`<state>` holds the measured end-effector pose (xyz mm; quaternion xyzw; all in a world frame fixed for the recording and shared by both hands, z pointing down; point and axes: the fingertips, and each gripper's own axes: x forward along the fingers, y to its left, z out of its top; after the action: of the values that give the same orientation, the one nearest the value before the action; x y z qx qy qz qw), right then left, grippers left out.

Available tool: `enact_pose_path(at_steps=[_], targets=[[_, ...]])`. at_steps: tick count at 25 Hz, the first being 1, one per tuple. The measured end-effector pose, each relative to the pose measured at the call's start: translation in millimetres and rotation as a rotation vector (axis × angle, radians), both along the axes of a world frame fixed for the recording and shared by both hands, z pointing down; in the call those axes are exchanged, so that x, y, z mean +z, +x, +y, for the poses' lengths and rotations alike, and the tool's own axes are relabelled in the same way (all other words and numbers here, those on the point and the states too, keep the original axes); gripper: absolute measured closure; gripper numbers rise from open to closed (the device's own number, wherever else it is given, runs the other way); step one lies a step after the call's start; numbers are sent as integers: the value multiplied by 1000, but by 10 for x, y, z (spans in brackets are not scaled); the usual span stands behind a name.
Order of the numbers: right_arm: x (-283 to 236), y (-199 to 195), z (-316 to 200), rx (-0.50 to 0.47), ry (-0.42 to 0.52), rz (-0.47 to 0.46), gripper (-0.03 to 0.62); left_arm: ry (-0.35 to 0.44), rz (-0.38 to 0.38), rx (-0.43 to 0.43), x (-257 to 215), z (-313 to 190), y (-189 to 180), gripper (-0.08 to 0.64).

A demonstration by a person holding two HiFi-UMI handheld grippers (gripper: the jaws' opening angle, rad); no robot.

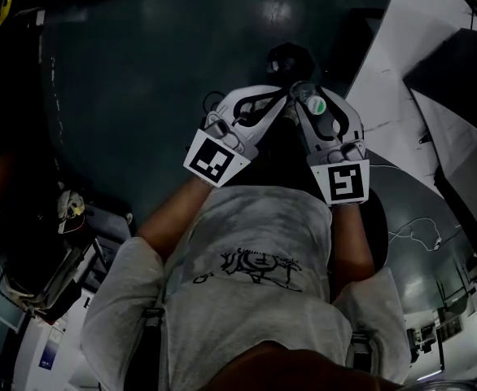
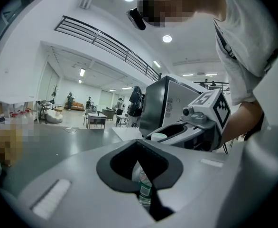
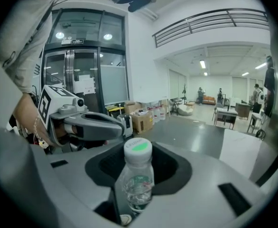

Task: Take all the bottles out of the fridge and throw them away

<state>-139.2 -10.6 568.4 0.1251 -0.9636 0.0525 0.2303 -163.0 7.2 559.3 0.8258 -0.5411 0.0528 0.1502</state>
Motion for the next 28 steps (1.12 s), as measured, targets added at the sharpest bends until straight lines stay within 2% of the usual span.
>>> enact_pose_path(at_steps=[8, 28], targets=[[361, -81, 11, 16, -26, 6, 434, 21, -64, 42, 326, -9, -59, 552], [1291, -116, 84, 86, -102, 24, 434, -50, -35, 25, 1254, 100, -93, 552]])
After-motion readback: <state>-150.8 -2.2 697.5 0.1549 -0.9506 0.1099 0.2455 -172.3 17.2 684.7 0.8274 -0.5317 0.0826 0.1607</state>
